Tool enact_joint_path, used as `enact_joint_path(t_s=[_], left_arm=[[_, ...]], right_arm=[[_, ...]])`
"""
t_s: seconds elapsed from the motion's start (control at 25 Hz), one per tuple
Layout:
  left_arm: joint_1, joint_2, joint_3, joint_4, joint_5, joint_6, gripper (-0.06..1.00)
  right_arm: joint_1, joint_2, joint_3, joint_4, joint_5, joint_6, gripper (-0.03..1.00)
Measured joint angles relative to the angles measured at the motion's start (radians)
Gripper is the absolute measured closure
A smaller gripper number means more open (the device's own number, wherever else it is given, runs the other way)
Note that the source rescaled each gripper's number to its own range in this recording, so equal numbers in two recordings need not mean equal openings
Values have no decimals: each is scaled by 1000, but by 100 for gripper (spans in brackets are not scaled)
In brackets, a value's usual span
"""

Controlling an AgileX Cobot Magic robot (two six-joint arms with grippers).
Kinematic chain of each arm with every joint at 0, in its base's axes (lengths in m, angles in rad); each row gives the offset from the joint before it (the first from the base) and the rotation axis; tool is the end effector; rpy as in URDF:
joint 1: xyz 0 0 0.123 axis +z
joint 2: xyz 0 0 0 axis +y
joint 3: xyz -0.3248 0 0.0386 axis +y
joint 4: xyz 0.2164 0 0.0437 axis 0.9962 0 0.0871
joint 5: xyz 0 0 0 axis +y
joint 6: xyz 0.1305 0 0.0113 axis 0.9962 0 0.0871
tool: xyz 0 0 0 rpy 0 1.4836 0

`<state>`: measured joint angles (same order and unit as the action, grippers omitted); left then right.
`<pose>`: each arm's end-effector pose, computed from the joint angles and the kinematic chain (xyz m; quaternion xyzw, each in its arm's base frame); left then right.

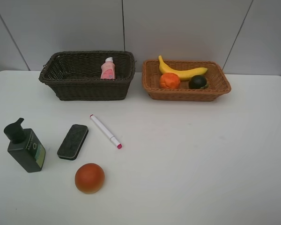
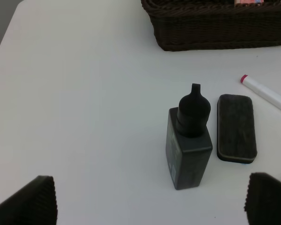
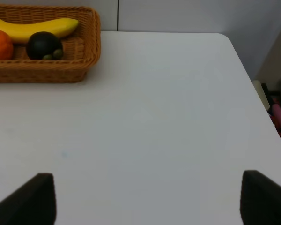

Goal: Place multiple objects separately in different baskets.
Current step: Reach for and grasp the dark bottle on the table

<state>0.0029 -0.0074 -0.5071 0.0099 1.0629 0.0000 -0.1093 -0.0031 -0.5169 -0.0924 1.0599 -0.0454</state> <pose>-0.0409 0.0010 0.2453 -0.0015 0.8500 0.0057 0.5268 -0.0423 -0.0060 0.2491 0.0293 0.8464 -0.0869 0.5247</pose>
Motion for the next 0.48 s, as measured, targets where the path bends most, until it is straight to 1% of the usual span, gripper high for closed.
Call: enact_joint_path(t_s=[0.48], left_arm=[[0, 0, 0, 0, 0, 0, -6]], right_arm=[[0, 0, 0, 1, 0, 0, -1]])
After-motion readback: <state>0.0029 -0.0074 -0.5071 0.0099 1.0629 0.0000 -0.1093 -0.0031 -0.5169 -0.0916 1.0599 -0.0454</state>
